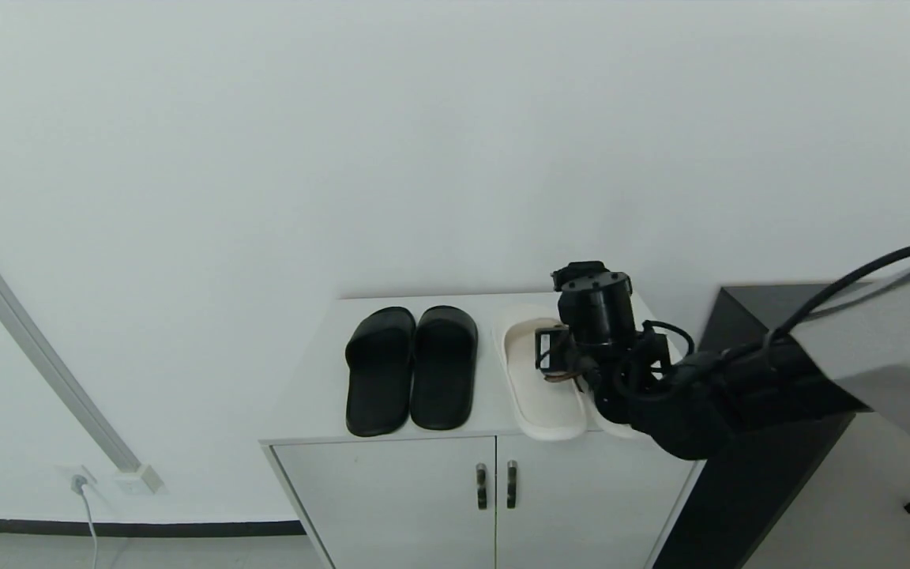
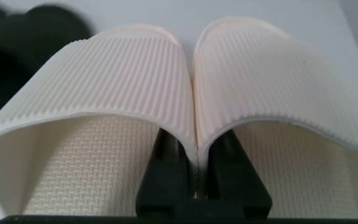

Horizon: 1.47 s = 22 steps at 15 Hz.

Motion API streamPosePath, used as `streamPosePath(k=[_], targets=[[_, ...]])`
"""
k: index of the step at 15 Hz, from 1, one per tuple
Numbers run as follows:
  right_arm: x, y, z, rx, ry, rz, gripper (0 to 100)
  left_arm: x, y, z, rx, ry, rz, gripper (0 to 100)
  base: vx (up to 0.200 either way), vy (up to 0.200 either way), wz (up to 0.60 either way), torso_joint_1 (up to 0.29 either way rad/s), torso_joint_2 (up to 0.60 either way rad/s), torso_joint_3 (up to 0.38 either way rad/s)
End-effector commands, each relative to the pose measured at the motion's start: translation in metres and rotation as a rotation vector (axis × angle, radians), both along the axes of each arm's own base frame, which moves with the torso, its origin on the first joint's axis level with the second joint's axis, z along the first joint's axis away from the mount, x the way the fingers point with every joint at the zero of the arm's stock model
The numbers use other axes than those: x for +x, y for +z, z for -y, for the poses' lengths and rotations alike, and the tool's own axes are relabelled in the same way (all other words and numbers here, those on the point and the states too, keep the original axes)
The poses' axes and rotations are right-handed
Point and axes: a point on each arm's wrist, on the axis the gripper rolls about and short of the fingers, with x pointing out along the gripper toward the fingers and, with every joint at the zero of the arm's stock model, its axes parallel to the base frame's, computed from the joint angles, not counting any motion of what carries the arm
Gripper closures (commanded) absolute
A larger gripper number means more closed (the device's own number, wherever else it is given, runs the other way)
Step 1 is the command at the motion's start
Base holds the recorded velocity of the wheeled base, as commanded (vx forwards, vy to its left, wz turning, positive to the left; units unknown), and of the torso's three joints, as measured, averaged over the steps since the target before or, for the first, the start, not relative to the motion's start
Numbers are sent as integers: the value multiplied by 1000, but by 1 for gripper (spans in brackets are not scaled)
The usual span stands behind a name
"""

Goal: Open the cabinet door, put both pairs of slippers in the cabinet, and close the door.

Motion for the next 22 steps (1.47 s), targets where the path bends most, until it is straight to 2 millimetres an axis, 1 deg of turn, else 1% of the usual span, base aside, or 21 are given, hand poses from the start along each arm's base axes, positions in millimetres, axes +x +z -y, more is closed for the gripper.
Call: streamPosePath(k=[1, 2, 3, 4, 6, 7, 8, 9, 12, 19, 22], targets=[[-97, 41, 39, 67, 271, -10, 100, 0, 0, 0, 4, 0, -1, 100, 0, 0, 0, 0, 0, 0], [-118, 43, 51, 85, 374, -24, 100, 0, 0, 0, 4, -1, -1, 100, 0, 0, 0, 0, 0, 0], [-131, 43, 58, 83, 427, -25, 100, 0, 0, 0, 4, -1, -1, 100, 0, 0, 0, 0, 0, 0], [-144, 42, 70, 68, 473, -19, 100, 0, 0, 0, 3, -1, -1, 100, 0, 0, 0, 0, 0, 0], [-159, 37, 86, 87, 562, -26, 100, 0, 0, 0, 3, -1, -1, 100, 0, 0, 0, 0, 0, 0], [-166, 33, 95, 96, 645, -37, 100, 0, 0, 0, 1, -1, -1, 100, 0, 0, 0, 0, 0, 0], [-168, 29, 101, 78, 688, -45, 100, 0, 0, 0, 3, -1, -1, 100, 0, 0, 0, 0, 0, 0], [-168, 24, 103, 49, 698, -53, 100, 0, 0, 0, 1, -1, -1, 100, 0, 0, 0, 0, 0, 0], [-166, 20, 101, 34, 701, -66, 100, 0, 0, 0, 1, -1, -1, 100, 0, 0, 0, 0, 0, 0], [-163, 15, 98, 24, 700, -87, 100, 0, 0, 0, -1, -1, -1, 100, -200, 0, 0, 6, 4, 3], [-161, 11, 98, 20, 698, -104, 100, 0, 0, 0, -1, -1, -1, 100, 0, 0, 0, 0, 0, 0]])
